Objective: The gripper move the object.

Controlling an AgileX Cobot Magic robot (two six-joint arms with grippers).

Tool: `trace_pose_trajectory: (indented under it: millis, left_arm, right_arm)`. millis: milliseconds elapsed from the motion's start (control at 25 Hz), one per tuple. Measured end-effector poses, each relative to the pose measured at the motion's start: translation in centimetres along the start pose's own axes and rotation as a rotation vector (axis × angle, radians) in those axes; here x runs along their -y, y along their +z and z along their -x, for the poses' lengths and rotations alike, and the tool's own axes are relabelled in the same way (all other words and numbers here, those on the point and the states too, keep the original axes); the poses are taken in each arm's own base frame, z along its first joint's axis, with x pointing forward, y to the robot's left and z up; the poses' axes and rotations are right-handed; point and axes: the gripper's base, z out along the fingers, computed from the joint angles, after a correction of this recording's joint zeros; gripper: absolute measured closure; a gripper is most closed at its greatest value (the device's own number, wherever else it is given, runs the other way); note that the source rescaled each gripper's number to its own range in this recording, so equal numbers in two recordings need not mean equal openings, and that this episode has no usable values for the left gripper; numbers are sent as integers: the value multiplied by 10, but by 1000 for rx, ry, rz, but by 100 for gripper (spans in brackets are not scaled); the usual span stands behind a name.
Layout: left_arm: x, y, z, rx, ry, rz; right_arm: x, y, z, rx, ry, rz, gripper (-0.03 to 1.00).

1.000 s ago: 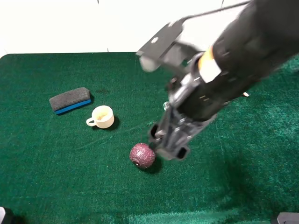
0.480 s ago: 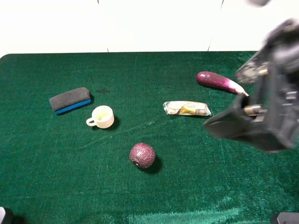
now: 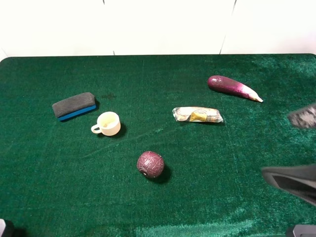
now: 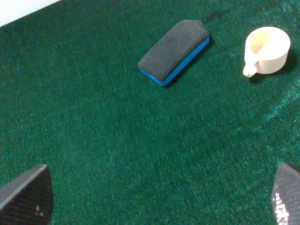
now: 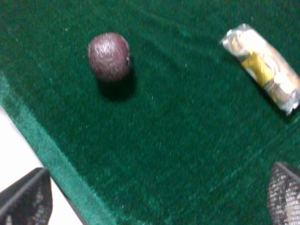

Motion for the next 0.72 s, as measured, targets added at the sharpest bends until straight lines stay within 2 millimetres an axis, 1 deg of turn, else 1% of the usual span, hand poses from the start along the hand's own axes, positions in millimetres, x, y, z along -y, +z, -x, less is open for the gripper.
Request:
trace_pose_trajectory:
  millis: [160, 200, 400, 600, 720]
  left_arm:
    - [0, 0, 0, 0, 0, 0]
    - [0, 0, 0, 0, 0, 0]
    - [0, 0, 0, 0, 0, 0]
    - [0, 0, 0, 0, 0, 0]
    - [0, 0, 0, 0, 0, 0]
  right_arm:
    - [4, -4, -21, 39, 12, -8, -3]
    - [4, -4, -21, 39, 12, -8, -3]
    - [10, -16, -40, 92, 8, -38, -3]
    - [12, -30, -50, 199, 19, -32, -3]
    - [16, -38, -56, 261, 81, -86, -3]
